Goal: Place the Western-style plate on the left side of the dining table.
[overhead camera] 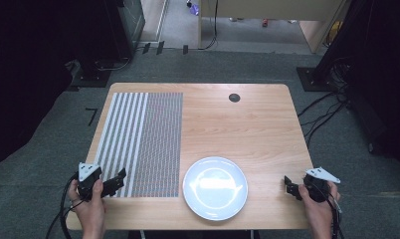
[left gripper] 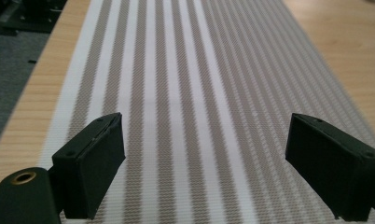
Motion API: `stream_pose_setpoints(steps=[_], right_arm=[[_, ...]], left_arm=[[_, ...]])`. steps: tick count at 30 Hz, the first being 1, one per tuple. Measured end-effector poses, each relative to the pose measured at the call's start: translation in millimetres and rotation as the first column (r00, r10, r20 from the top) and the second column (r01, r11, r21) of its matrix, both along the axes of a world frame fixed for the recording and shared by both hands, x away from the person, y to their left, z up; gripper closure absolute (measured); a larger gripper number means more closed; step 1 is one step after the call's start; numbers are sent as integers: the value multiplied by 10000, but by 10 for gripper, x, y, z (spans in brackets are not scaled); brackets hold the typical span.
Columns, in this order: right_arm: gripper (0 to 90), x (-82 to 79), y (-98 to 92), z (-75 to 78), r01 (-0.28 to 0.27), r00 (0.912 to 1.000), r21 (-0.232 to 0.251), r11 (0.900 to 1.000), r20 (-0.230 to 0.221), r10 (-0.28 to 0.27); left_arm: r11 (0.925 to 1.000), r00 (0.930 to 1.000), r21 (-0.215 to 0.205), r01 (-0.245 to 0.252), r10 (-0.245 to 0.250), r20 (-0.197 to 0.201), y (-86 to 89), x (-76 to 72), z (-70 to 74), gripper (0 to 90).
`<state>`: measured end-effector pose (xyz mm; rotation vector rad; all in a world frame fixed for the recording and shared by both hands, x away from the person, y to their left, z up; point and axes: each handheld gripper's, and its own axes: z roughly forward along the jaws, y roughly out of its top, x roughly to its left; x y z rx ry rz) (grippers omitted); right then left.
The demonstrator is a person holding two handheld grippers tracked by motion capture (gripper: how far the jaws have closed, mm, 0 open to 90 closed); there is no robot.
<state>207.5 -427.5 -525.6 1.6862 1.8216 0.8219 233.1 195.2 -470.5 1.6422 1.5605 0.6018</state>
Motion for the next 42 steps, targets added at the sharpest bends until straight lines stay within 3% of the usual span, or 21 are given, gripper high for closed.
stream_pose_setpoints(steps=[1,6,11,18,22,26,30,31,35,42], right_arm=[[132,0,-1,0,-16,10000,3,10000,-2,16],[132,-1,1,1,-57,10000,4,10000,2,57],[131,-9,6,3,18,10000,20,10000,-24,-18],[128,-4,18,3,165,9999,15,9999,-32,-165],[128,-2,29,4,296,9996,19,9996,-31,-296],[139,2,39,7,539,9985,91,9985,-6,-539],[141,6,48,44,681,9976,467,9966,82,-686],[143,-1,58,88,681,9972,781,9946,255,-703],[154,-21,84,183,677,9961,1273,9896,471,-742],[155,-59,205,347,596,9953,1195,9910,690,-682]], left_arm=[[9998,10000,-184,32,-31,16,-45,11,16,115],[9993,9994,-174,336,-334,119,-255,100,45,115],[9966,9973,-381,734,-730,117,-367,142,-58,116],[9836,9844,-396,1758,-1756,98,-638,104,-98,116],[9777,9782,-292,2078,-2078,23,-749,77,-118,119],[9730,9736,-346,2283,-2284,17,-792,71,-121,120],[9689,9697,-398,2443,-2444,12,-830,66,-122,125],[9673,9680,-373,2508,-2510,-16,-846,62,-124,127],[9641,9647,-375,2629,-2633,-62,-890,55,-128,128],[9570,9574,-345,2881,-2887,-113,-959,42,-136,129]])
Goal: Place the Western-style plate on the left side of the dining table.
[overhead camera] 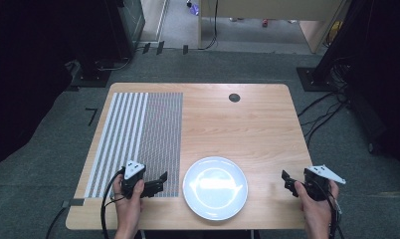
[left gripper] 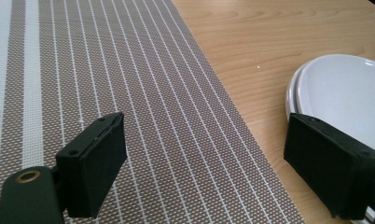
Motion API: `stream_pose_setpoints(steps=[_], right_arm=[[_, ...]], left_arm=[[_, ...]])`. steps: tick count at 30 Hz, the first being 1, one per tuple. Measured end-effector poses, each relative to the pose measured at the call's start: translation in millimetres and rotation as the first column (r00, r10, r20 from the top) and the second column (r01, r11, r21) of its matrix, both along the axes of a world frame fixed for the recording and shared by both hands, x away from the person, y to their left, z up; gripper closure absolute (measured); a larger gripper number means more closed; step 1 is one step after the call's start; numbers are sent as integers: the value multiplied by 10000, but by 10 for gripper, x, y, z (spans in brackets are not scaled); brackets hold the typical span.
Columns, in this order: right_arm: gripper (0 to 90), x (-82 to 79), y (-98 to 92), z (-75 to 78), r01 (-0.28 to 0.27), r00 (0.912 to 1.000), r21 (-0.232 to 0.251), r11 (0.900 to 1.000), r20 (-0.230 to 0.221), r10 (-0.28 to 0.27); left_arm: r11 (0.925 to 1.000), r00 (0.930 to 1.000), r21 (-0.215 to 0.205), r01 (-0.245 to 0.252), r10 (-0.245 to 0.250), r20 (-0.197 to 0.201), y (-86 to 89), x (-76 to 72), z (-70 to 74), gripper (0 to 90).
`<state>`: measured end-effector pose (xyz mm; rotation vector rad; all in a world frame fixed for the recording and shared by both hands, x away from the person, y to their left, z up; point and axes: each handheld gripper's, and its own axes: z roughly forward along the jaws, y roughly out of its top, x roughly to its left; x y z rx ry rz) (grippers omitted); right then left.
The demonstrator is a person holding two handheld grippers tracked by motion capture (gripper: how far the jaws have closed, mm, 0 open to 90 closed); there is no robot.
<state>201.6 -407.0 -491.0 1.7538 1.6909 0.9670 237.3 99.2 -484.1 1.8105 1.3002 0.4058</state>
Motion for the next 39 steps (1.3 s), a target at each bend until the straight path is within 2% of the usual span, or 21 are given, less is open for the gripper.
stream_pose_setpoints(steps=[9,15,20,23,30,36,39], right_arm=[[161,3,216,118,-375,9985,391,9985,418,359],[208,0,391,182,-651,9957,474,9968,686,618],[216,8,493,186,-805,9948,672,9945,682,759],[195,24,553,172,-747,9959,522,9958,546,719],[197,57,691,125,-1134,9929,165,9934,378,1127],[265,73,799,91,-1299,9906,-36,9915,423,1299],[388,70,820,80,-1442,9884,91,9895,505,1436]], left_arm=[[9996,9996,56,272,-271,-86,-66,-11,-14,129],[9990,9990,123,441,-440,-79,-106,-23,-18,128],[9984,9985,122,549,-548,-89,-134,-30,-22,129],[9980,9981,148,612,-611,-102,-147,-32,-26,128],[9967,9967,169,798,-795,-153,-183,-38,-41,128],[9955,9955,176,935,-932,-182,-234,-50,-55,126],[9949,9948,151,997,-993,-215,-258,-54,-68,126]])
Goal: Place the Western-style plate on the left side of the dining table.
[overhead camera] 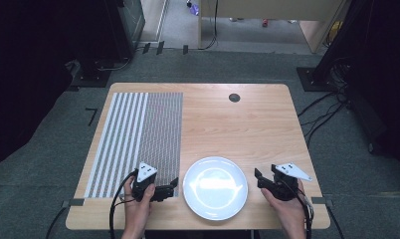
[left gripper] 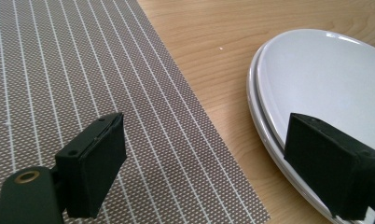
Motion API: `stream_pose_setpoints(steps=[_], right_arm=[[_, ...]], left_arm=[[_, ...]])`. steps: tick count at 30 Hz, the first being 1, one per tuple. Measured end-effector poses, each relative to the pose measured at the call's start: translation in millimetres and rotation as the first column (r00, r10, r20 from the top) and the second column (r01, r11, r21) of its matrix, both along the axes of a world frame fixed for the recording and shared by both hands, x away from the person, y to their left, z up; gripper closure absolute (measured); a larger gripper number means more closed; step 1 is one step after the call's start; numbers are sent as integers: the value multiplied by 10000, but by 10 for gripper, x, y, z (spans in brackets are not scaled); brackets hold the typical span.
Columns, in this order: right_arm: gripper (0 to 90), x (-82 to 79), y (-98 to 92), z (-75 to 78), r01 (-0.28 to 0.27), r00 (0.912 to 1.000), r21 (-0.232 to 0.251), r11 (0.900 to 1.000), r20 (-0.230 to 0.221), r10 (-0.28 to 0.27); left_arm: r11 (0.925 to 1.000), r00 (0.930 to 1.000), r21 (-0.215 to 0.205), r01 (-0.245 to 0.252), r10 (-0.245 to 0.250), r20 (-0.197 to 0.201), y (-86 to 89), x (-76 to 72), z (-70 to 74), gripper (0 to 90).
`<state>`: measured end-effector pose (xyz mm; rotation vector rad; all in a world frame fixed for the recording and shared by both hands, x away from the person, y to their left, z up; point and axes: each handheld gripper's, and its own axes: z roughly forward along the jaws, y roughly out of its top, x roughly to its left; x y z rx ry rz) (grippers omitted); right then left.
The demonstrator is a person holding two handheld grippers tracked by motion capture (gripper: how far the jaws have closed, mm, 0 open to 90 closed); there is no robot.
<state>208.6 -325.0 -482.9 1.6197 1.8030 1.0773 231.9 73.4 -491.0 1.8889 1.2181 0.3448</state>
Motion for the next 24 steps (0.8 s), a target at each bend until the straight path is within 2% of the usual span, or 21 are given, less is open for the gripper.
stream_pose_setpoints(steps=[1,2,4,8,11,14,16,19,20,21,24], right_arm=[[388,0,0,0,0,10000,0,10000,0,0],[427,6,4,-7,-250,9996,290,9993,-82,253],[442,8,20,-19,-425,9990,460,9980,-131,432],[464,9,56,-37,-563,9980,741,9957,-228,581],[487,17,88,-62,-764,9960,783,9940,-396,797],[507,18,92,-77,-746,9958,940,9928,-452,791],[517,25,89,-97,-794,9939,1388,9871,-656,891],[520,30,96,-111,-974,9906,1566,9829,-801,1109],[550,33,107,-123,-965,9884,1619,9821,-1003,1136],[565,31,110,-124,-939,9885,1683,9813,-1017,1120],[614,26,122,-127,-999,9872,2186,9707,-1002,1242]], left_arm=[[10000,10000,0,0,0,0,0,0,0,126],[10000,10000,3,60,-60,-20,-14,-4,-6,127],[9999,9999,13,122,-122,-30,-29,-9,-8,127],[9997,9997,41,247,-247,-29,-68,-21,-17,127],[9994,9994,71,342,-342,-50,-100,-33,-21,127],[9990,9991,142,418,-418,-38,-125,-42,-24,127],[9984,9985,140,553,-552,-59,-155,-50,-32,127],[9977,9979,179,647,-646,-72,-179,-59,-36,127],[9972,9973,190,729,-727,-87,-195,-65,-38,127],[9970,9971,180,752,-750,-88,-207,-70,-39,127],[9959,9960,164,884,-883,-106,-231,-80,-42,127]])
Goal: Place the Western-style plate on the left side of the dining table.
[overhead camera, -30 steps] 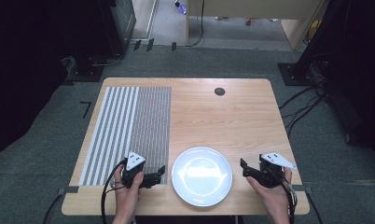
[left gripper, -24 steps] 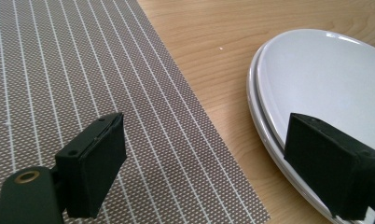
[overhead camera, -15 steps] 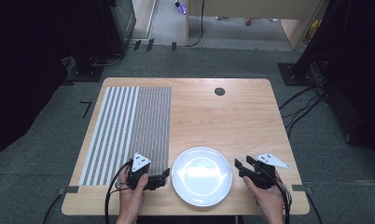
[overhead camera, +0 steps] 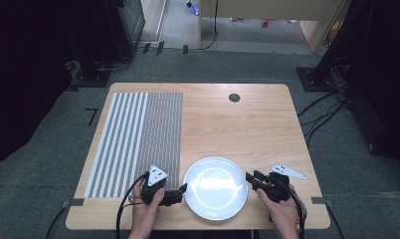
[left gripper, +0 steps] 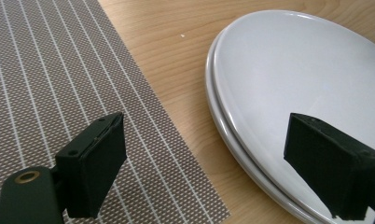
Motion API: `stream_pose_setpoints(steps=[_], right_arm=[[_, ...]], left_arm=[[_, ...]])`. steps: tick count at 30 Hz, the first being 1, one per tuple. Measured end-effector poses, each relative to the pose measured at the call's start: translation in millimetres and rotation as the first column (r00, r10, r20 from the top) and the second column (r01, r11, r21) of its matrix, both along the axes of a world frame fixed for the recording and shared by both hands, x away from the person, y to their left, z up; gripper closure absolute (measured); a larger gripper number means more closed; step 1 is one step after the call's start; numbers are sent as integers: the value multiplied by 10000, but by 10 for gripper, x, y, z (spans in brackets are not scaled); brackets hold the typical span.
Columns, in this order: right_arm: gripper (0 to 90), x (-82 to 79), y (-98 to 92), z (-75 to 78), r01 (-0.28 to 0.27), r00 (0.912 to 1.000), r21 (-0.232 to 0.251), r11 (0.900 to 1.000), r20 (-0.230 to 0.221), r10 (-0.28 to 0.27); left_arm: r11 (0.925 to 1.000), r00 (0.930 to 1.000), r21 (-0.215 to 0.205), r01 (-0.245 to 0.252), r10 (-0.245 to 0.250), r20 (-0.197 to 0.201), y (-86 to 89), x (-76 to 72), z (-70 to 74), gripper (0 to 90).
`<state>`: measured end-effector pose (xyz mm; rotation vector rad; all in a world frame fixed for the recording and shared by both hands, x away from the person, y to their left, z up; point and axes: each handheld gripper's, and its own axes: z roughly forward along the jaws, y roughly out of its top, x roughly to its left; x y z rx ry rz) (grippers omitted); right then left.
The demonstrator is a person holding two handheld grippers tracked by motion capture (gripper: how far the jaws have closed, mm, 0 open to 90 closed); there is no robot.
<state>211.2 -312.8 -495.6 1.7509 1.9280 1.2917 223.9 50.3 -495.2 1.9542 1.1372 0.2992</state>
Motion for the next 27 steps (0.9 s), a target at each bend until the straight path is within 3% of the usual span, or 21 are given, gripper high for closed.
stream_pose_setpoints(steps=[5,15,18,20,27], right_arm=[[676,-3,24,1,-210,9998,-75,9998,10,210],[771,-8,2,-42,-138,9983,648,9978,-551,174],[802,-11,-14,-65,-12,9967,1248,9922,-801,113],[821,-11,-11,-73,-13,9957,1269,9919,-916,130],[860,-12,1,-86,24,9935,1429,9897,-1126,139]], left_arm=[[9999,9999,-84,150,-151,-65,-32,-10,-8,128],[9995,9994,-315,96,-107,-328,-61,-5,-24,136],[9976,9981,-651,234,-270,-559,-87,-4,-32,139],[9962,9969,-786,380,-432,-654,-104,-5,-39,146],[9954,9937,-847,459,-542,-986,-146,-12,-72,316]])
